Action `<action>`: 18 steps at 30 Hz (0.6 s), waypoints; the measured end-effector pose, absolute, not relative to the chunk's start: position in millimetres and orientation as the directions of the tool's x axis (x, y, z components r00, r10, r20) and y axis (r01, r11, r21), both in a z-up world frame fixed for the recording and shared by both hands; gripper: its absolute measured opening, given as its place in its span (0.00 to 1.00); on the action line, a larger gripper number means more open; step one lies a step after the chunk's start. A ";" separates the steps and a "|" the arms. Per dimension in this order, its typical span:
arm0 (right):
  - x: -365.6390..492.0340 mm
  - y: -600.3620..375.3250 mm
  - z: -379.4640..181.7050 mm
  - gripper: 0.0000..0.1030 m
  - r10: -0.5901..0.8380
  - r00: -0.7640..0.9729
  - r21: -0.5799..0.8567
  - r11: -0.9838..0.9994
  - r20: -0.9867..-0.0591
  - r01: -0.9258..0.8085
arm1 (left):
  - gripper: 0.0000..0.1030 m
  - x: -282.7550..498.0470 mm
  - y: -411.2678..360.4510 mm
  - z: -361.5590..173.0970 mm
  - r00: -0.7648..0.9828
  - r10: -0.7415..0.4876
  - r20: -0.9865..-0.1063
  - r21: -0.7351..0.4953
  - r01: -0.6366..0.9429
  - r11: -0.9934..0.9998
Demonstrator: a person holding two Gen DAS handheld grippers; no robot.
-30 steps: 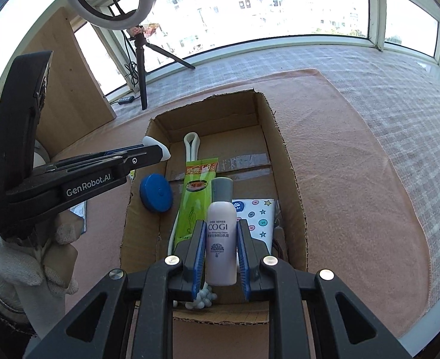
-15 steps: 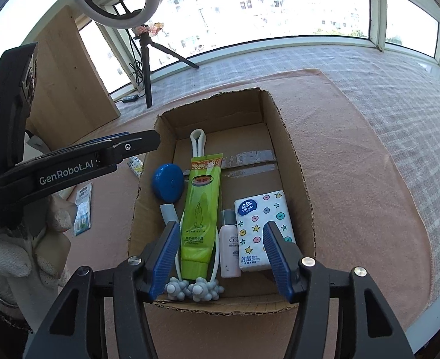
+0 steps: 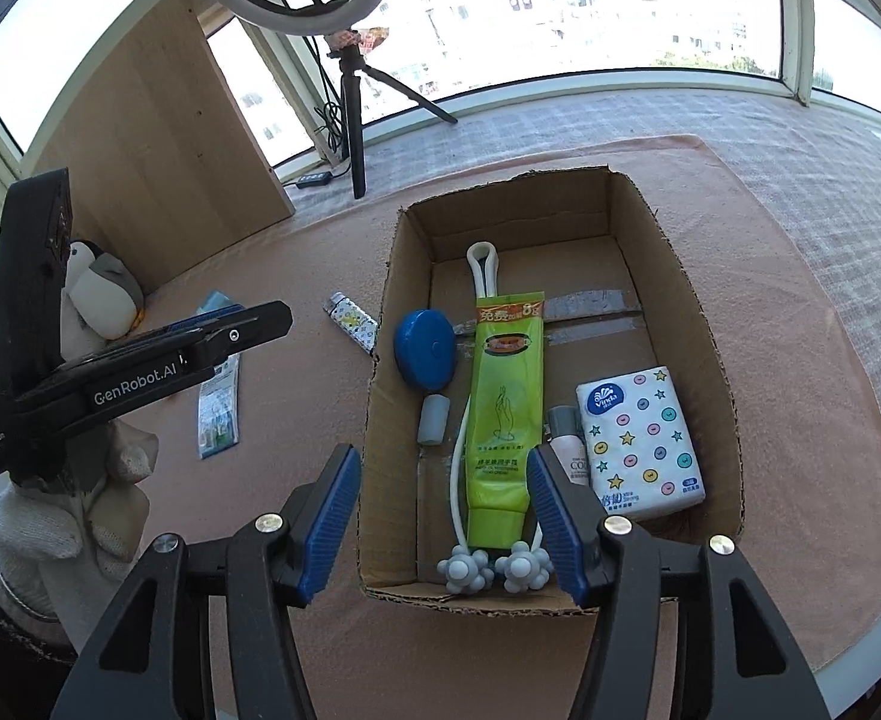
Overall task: Organize objects
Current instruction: 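Open both tools to release the bottle and eraser into the box, then move the left tool to the TOG card package and grasp it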
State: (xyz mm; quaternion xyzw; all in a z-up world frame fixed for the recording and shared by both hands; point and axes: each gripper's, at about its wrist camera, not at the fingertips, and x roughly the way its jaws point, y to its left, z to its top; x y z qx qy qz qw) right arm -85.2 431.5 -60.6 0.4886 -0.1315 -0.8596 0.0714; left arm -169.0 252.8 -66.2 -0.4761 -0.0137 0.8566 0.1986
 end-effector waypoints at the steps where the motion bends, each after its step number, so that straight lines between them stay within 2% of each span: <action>1: -87.3 425.8 -60.3 0.52 -0.259 -0.509 0.299 -0.954 -0.821 0.004 | 0.50 -168.5 242.3 -69.1 -0.469 0.342 -0.814 -0.211 -0.309 -0.927; 10: -116.8 364.7 -62.9 0.52 -0.338 -0.466 0.324 -0.939 -0.818 0.111 | 0.50 -164.0 147.0 -97.7 -0.465 0.273 -0.842 -0.224 -0.158 -0.962; 18: -148.0 326.2 -78.7 0.52 -0.447 -0.390 0.432 -0.892 -0.805 0.133 | 0.50 -162.3 96.3 -106.7 -0.469 0.260 -0.844 -0.243 -0.098 -0.965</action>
